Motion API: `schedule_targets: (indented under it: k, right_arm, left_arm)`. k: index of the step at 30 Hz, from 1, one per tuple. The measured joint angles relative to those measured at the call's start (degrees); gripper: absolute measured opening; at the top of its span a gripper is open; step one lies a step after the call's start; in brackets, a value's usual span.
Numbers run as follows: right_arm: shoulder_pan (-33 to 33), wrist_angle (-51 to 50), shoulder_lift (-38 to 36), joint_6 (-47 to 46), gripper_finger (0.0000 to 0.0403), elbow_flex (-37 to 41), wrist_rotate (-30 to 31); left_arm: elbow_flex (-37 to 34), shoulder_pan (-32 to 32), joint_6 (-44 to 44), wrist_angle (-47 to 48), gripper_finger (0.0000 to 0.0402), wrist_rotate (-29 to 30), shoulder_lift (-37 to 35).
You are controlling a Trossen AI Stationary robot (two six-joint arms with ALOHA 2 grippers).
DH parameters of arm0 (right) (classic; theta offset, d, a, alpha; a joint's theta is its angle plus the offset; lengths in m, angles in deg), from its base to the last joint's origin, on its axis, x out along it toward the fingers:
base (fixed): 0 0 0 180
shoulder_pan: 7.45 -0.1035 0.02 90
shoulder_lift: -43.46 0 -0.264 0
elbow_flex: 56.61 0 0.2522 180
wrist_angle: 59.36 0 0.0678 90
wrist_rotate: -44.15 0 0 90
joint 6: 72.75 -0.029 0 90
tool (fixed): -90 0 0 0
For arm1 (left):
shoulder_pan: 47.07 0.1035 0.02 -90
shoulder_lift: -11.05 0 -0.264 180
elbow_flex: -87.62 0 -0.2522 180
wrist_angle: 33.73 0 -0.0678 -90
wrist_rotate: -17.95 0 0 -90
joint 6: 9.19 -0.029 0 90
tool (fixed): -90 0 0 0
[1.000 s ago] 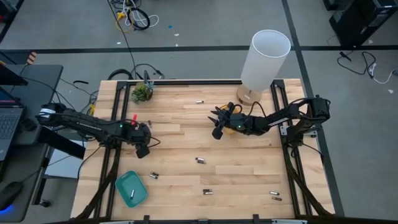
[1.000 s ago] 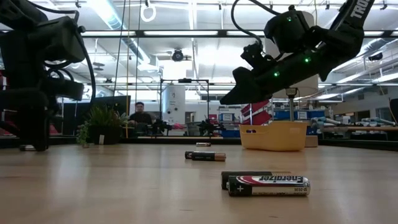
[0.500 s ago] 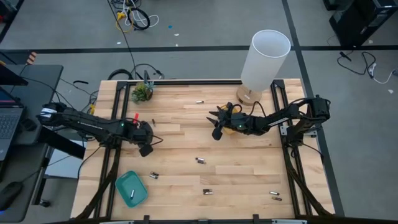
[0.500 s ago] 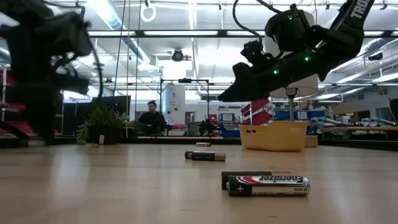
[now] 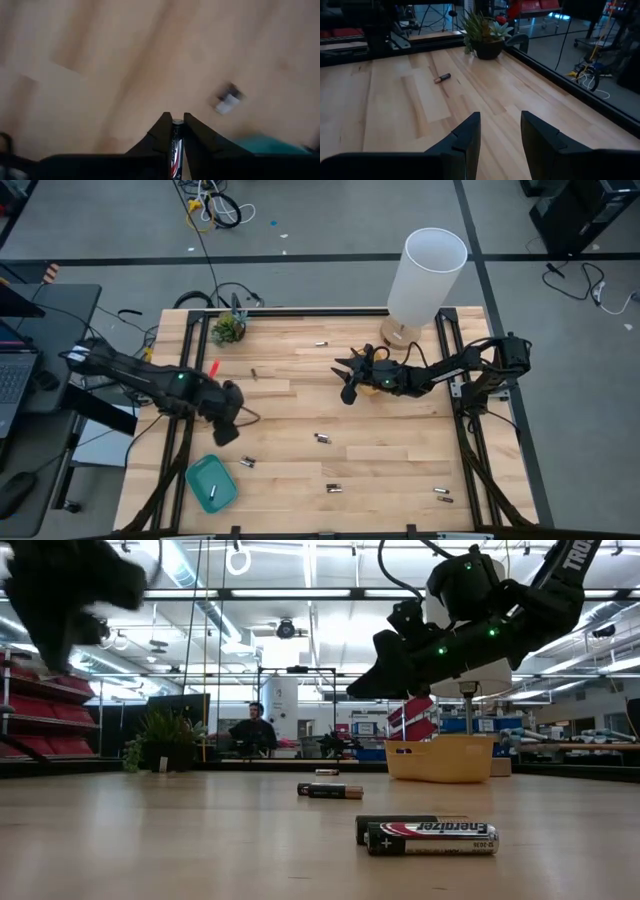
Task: Sort batteries
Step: Put the silver battery into the blue bin
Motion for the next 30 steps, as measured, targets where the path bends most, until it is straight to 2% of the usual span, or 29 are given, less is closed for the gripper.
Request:
schedule_targets:
  k: [5,11,15,22,25,30]
  right_arm:
    - [0.02,0.07,0.0,0.08,0.0126,0.0,-0.03]
    - [0.02,-0.06,0.0,0.12,0.0126,0.0,-0.05]
    - [0.31,-0.06,0.0,0.11,0.0126,0.0,-0.05]
    - [1.73,1.28,0.0,-1.54,0.0125,0.0,-0.07]
    - [1.84,1.26,0.0,-1.59,0.0126,-0.02,-0.05]
    - [1.32,1.14,0.0,-1.56,0.0125,-0.02,-0.05]
  left_arm:
    - [1.93,-8.21,9.42,-1.33,0.0043,-2.6,0.04]
    - [1.64,-19.16,20.27,-7.6,0.0043,-2.53,3.11]
    - [1.64,-25.07,19.76,-12.06,0.0043,-2.19,7.23]
    - [1.64,-30.36,9.51,-15.09,0.0049,-1.99,14.08]
    - [1.62,-30.36,10.05,-14.55,0.0058,-1.9,16.21]
    - [1.62,-31.05,15.87,-17.79,0.0072,-1.93,18.73]
